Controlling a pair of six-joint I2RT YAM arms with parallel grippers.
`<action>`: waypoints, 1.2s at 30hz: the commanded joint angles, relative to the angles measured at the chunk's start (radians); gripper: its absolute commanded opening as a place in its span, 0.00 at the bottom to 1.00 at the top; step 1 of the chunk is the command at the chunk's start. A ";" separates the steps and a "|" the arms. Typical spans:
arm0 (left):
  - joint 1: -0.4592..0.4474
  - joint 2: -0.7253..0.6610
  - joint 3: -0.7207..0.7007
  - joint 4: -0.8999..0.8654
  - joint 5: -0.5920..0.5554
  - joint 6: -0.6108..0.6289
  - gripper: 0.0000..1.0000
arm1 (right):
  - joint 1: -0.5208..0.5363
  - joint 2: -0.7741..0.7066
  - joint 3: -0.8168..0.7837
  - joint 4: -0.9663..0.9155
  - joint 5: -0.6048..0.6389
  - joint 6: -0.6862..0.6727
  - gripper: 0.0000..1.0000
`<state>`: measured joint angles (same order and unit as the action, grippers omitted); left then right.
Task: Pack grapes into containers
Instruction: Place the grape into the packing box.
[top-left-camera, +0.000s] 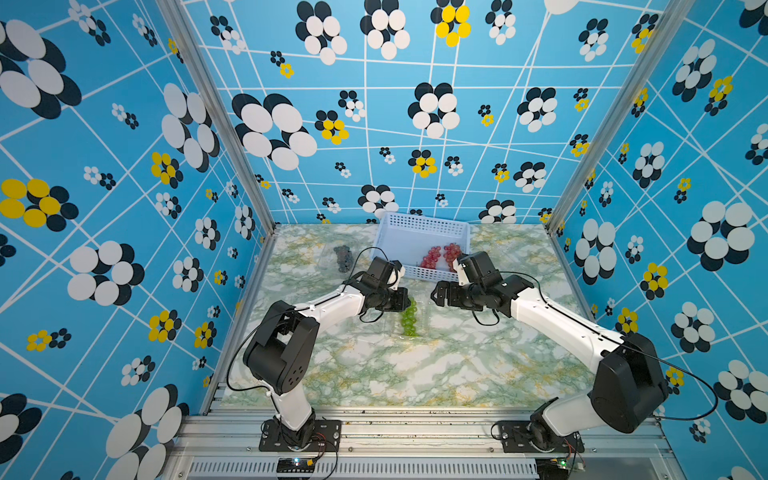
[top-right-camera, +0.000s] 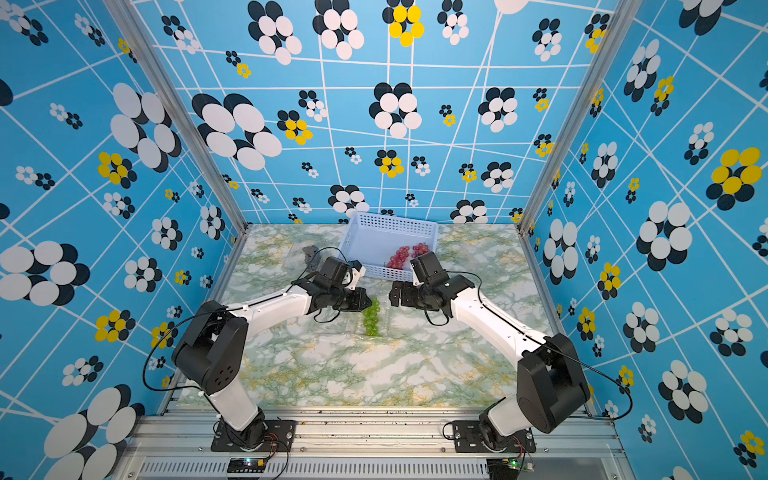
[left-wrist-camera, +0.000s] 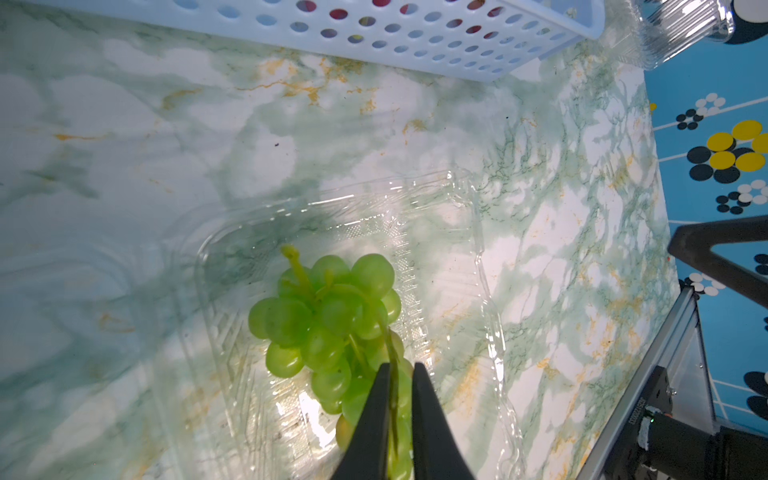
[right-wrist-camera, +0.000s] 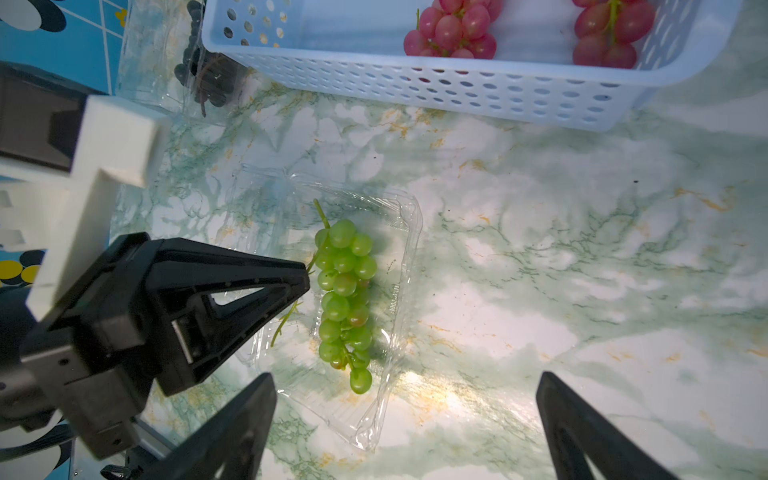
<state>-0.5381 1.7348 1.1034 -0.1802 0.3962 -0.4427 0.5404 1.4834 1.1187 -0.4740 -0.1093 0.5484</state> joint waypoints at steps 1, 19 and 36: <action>0.017 -0.059 0.029 -0.012 0.005 0.004 0.30 | -0.006 -0.039 -0.026 0.015 0.025 0.020 0.99; 0.052 -0.340 -0.048 -0.099 -0.083 0.006 0.99 | 0.003 -0.022 -0.111 0.107 0.006 0.048 0.99; 0.266 -0.617 -0.364 -0.184 -0.156 -0.119 1.00 | 0.112 0.145 -0.032 0.161 0.057 0.083 0.99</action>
<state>-0.2798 1.1450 0.7700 -0.3374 0.2520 -0.5407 0.6350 1.6051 1.0359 -0.3065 -0.0959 0.6182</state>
